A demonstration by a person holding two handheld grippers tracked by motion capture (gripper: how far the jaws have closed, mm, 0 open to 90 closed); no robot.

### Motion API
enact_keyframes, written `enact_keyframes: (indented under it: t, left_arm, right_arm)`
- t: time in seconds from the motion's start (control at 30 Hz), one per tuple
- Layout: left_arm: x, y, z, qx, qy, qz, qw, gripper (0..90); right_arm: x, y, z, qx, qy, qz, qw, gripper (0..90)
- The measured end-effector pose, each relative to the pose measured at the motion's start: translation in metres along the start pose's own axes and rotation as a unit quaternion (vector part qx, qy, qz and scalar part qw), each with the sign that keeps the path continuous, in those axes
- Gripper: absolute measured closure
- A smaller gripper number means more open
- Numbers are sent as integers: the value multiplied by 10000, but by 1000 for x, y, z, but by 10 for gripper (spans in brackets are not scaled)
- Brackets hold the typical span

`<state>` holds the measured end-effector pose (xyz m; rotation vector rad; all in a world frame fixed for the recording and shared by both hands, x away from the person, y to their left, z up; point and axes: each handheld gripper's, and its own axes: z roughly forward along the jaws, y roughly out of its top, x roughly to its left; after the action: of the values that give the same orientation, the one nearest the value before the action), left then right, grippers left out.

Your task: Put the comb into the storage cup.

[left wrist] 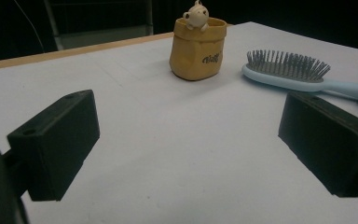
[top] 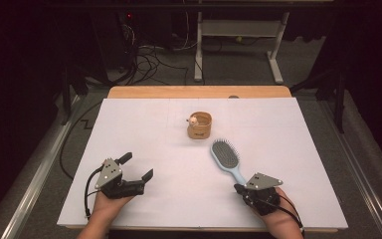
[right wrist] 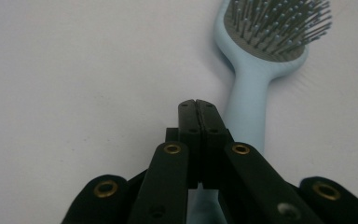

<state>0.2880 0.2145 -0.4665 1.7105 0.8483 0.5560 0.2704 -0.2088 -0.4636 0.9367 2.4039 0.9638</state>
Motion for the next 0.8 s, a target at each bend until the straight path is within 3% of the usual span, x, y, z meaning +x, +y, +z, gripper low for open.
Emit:
enact_keyframes:
  t: [0.27, 0.47, 0.8]
  left_arm:
    - [1, 0, 0, 13, 29, -27, 10000, 60]
    - [1, 0, 0, 16, 51, -75, 10000, 59]
    - [3, 0, 0, -10, 50, -109, 9999, 55]
  right_arm:
    - [-14, -6, -2, 22, -149, 182, 9997, 900]
    - [-29, -13, -5, -45, -235, 491, 9985, 900]
    - [-36, -15, -8, -42, -310, 546, 9980, 900]
